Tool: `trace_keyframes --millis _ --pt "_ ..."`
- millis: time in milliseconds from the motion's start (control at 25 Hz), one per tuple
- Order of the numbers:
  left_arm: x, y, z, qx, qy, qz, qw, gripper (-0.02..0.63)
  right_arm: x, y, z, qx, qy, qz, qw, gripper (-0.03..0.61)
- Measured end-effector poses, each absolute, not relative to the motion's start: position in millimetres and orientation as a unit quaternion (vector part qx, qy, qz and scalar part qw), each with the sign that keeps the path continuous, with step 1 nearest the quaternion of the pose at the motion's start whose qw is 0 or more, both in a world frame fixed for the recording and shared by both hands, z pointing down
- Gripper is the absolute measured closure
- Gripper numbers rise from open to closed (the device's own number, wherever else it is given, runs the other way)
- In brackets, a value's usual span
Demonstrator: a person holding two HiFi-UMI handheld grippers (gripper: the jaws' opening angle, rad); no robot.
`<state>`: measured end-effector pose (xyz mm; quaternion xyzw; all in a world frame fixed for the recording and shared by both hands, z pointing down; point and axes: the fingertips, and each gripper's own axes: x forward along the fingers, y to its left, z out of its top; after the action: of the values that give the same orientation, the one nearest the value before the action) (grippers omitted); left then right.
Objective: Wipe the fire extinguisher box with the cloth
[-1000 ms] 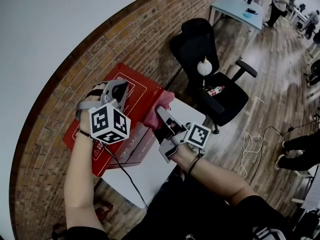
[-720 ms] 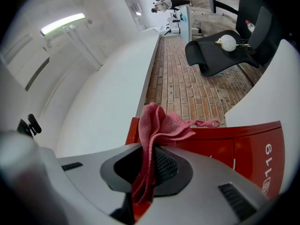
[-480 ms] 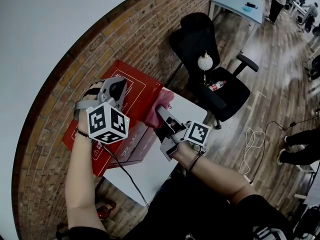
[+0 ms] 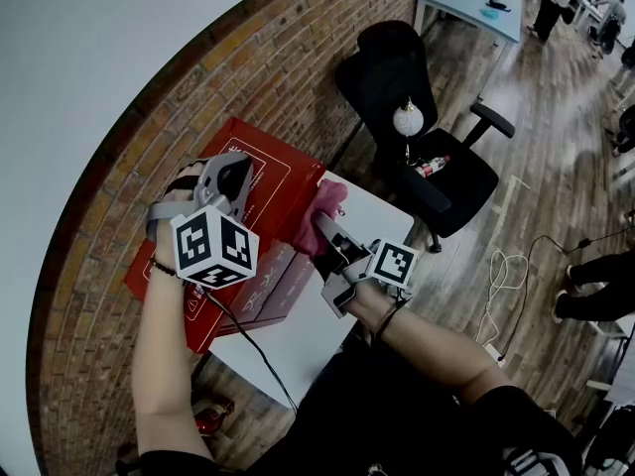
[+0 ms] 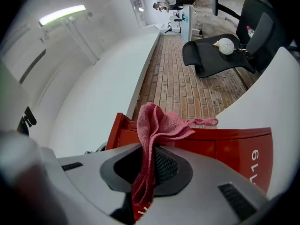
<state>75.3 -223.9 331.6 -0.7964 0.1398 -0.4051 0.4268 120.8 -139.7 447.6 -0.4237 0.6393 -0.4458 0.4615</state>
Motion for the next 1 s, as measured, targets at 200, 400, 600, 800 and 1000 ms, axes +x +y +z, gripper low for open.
trace_keyframes --millis 200,400,600,800,1000 --pt "76 -224 332 -0.797 0.140 -0.404 0.427 0.584 121 -140 463 -0.436 0.634 -0.453 0.450 0.517" --pt "75 -224 332 -0.796 0.140 -0.405 0.427 0.584 121 -141 473 -0.444 0.634 -0.455 0.440 0.517" --pt "76 -224 332 -0.796 0.139 -0.405 0.427 0.584 122 -142 482 -0.448 0.633 -0.460 0.432 0.517" --pt "76 -223 331 -0.797 0.139 -0.405 0.427 0.584 123 -143 490 -0.454 0.632 -0.464 0.423 0.517" --pt "76 -223 332 -0.796 0.138 -0.405 0.428 0.584 122 -143 500 -0.457 0.621 -0.478 0.421 0.517"
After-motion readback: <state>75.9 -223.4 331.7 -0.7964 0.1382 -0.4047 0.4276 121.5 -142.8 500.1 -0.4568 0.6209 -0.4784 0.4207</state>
